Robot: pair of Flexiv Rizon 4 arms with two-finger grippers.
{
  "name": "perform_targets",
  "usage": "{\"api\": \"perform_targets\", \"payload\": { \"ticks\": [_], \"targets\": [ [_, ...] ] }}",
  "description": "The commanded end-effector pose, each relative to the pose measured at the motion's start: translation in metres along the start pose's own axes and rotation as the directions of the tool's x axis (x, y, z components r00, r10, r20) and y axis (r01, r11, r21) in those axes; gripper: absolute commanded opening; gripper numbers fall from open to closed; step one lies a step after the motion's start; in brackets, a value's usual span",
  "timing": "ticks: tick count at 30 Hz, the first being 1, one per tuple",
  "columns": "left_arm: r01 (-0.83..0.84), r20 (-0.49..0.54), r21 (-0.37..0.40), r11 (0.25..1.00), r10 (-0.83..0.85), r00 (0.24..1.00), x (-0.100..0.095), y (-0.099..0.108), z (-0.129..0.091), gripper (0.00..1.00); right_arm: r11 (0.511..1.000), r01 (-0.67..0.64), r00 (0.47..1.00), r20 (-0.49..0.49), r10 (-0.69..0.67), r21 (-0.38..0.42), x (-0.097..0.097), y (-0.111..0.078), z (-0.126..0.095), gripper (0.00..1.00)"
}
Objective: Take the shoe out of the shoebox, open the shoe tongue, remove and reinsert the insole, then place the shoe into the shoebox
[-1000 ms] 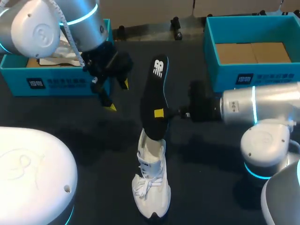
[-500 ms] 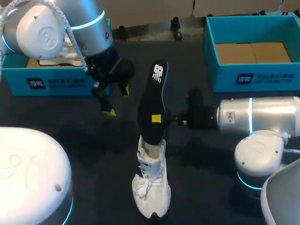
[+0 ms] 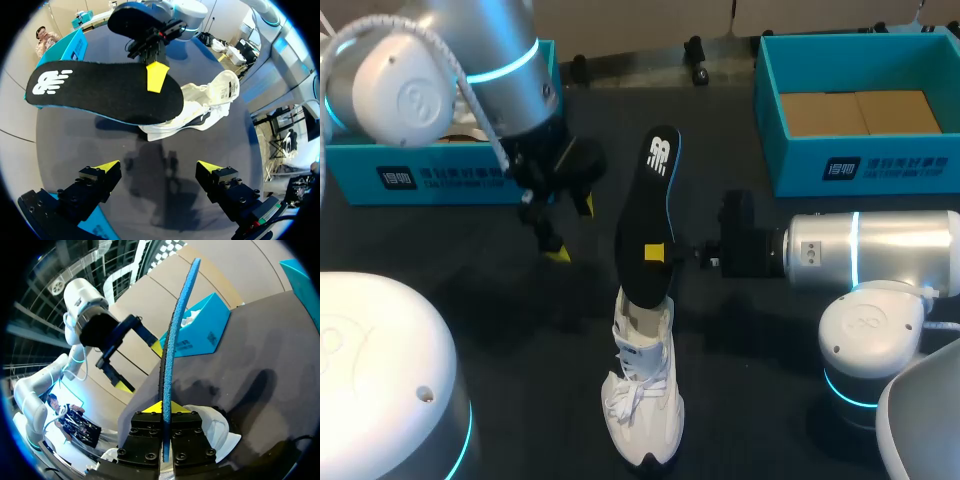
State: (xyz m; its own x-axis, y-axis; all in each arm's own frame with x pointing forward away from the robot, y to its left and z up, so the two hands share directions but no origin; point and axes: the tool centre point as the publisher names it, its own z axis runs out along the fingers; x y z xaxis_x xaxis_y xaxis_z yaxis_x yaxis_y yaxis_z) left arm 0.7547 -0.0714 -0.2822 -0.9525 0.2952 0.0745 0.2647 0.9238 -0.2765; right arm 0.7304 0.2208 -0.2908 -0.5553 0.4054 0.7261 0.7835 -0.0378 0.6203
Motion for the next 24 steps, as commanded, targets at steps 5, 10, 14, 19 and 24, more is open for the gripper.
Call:
{"api": "perform_targets", "payload": {
  "ticks": [5, 10, 14, 19, 24],
  "targets": [
    [-0.022, -0.006, 0.027, 0.999, 0.022, 1.0, 0.033, 0.009, 0.035, 1.0, 1.0, 0.011, 1.0, -0.004, -0.011, -0.02, 0.0, -0.005, 0.01, 0.0],
    [-0.015, -0.017, 0.025, 1.0, 0.015, 1.0, 0.036, 0.008, 0.044, 1.0, 0.999, 0.03, 0.999, -0.03, -0.031, -0.036, -0.002, -0.007, 0.011, 0.0],
    [-0.019, -0.056, 0.014, 1.0, 0.02, 0.998, 0.041, 0.004, 0.048, 1.0, 0.998, 0.035, 0.998, -0.042, -0.037, -0.049, -0.002, -0.007, 0.011, 0.0],
    [-0.019, -0.056, 0.014, 1.0, 0.02, 0.998, 0.041, 0.004, 0.048, 1.0, 0.998, 0.035, 0.998, -0.042, -0.037, -0.049, -0.002, -0.007, 0.011, 0.0],
    [-0.019, -0.056, 0.014, 1.0, 0.02, 0.998, 0.041, 0.004, 0.048, 1.0, 0.998, 0.035, 0.998, -0.042, -0.037, -0.049, -0.002, -0.007, 0.011, 0.0]
  ]
}}
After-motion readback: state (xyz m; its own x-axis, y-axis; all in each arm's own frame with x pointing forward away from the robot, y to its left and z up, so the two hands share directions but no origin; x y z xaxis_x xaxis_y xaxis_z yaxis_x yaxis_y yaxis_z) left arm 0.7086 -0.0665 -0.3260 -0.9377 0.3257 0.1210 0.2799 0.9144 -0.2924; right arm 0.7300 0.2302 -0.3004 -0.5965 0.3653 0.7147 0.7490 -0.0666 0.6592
